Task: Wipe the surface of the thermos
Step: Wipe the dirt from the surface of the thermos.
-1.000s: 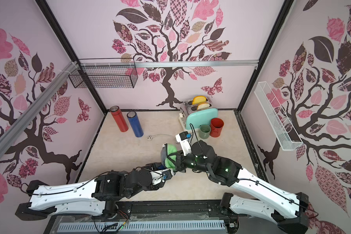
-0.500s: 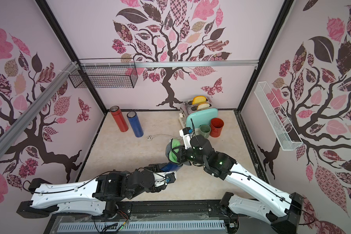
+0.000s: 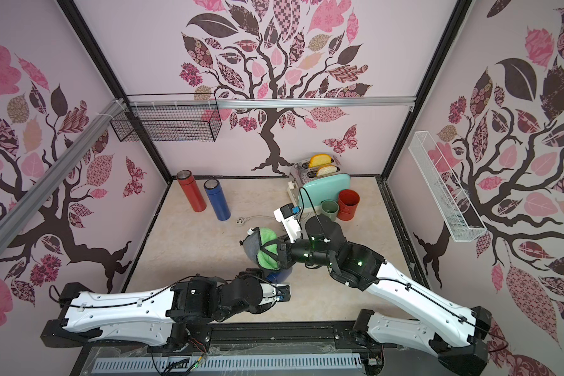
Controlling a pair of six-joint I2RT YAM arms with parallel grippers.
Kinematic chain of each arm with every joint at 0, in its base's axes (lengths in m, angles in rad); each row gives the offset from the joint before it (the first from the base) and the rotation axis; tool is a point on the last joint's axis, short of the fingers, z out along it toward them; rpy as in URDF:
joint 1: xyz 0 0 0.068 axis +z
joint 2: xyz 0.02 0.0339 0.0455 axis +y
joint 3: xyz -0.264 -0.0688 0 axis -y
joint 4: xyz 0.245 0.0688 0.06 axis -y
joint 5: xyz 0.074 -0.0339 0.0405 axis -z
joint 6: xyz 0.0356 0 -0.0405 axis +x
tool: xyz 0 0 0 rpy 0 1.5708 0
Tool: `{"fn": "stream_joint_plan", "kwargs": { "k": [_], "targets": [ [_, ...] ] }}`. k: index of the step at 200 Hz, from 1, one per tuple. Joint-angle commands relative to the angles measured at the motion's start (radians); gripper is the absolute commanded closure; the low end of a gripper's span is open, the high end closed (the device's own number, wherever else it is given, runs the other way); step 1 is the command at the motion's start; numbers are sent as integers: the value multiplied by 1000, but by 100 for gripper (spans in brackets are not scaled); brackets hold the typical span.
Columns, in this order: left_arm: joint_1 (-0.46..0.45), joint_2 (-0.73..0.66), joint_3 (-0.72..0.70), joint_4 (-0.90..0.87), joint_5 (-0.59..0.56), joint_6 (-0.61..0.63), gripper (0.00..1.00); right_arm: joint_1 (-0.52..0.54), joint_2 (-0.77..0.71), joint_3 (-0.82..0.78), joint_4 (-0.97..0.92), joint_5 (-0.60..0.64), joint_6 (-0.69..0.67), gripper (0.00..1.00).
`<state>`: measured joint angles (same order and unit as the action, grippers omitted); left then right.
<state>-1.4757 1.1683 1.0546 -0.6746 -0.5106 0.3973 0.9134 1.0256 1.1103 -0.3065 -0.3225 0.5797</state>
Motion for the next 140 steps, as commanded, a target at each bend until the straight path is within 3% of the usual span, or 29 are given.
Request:
{"fn": "stream_joint_plan", "kwargs": {
  "k": [1, 30, 55, 69, 95, 118, 140],
  "targets": [
    [-11, -6, 66, 52, -12, 12, 100, -111, 34, -64, 39, -154, 34, 100],
    [-12, -22, 74, 53, -12, 5, 100, -258, 3, -169, 84, -240, 53, 100],
    [-14, -40, 65, 70, -16, 6, 100, -317, -19, -191, 23, -212, 7, 100],
    [-13, -47, 58, 82, -15, 3, 100, -319, -22, -180, -3, -217, -2, 100],
    [-13, -36, 47, 84, -18, -6, 100, -305, -48, -164, 118, -374, 117, 100],
    [-13, -22, 47, 98, -28, -36, 100, -235, -71, -91, 108, -353, 122, 100],
    [-13, -28, 45, 137, -18, -58, 100, -234, -73, -82, 52, -335, 77, 100]
  ]
}}
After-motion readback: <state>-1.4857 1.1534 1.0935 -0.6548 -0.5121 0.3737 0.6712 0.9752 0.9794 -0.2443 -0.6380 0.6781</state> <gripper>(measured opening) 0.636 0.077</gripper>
